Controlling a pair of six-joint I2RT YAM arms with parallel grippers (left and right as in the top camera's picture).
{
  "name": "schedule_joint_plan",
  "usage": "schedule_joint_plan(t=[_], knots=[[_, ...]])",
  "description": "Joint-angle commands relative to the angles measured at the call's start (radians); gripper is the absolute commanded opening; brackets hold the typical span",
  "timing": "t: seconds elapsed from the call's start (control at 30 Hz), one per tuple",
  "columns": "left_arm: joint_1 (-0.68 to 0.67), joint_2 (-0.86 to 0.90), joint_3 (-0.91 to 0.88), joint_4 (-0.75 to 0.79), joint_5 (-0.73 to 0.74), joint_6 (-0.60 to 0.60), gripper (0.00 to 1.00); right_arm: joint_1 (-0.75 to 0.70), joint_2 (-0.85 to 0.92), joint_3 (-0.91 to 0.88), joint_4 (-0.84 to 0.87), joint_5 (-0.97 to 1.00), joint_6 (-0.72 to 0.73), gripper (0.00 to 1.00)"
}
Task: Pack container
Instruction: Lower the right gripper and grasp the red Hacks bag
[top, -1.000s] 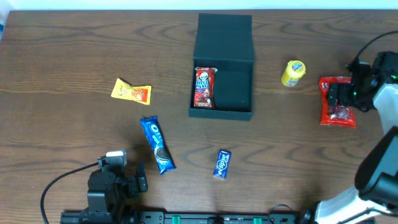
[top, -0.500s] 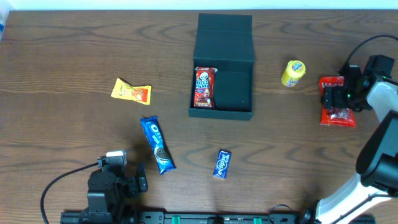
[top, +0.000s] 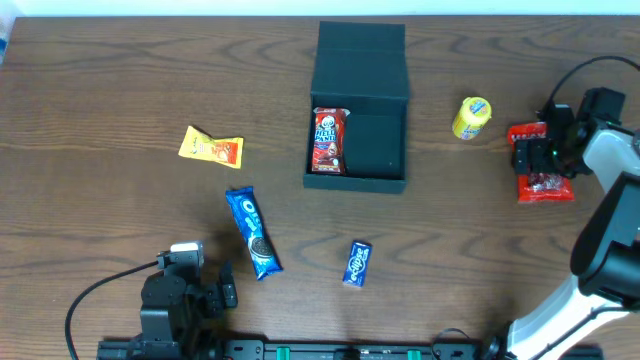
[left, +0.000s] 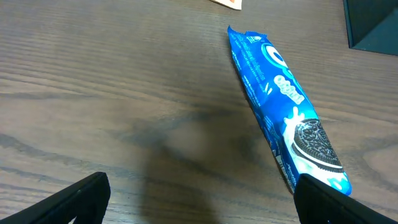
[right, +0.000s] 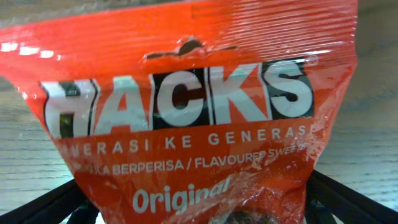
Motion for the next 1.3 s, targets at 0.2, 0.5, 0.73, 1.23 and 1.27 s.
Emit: schedule_joint_plan(t=[0.2, 0.5, 0.73, 1.23, 1.27], knots=[[0.004, -0.009, -0.042, -0.014, 0.007, 0.014, 0.96, 0.030, 0.006, -0.021, 0.002, 0.007, 0.007, 0.96], [0.004, -0.009, -0.042, -0.014, 0.007, 0.014, 0.95, 0.032, 0.006, -0.024, 0.003, 0.067, 0.007, 0.84], [0.004, -0.009, -0.042, -0.014, 0.007, 0.014, 0.95, 0.032, 0.006, -0.024, 0.003, 0.067, 0.034, 0.75], [0.004, -0.009, -0.042, -0.014, 0.007, 0.014, 0.96, 0.053, 0.006, -0.030, 0.004, 0.067, 0.060, 0.64], [0.004, -0.009, -0.042, -0.014, 0.007, 0.014, 0.95, 0.055, 0.006, -0.030, 0.004, 0.068, 0.060, 0.63]])
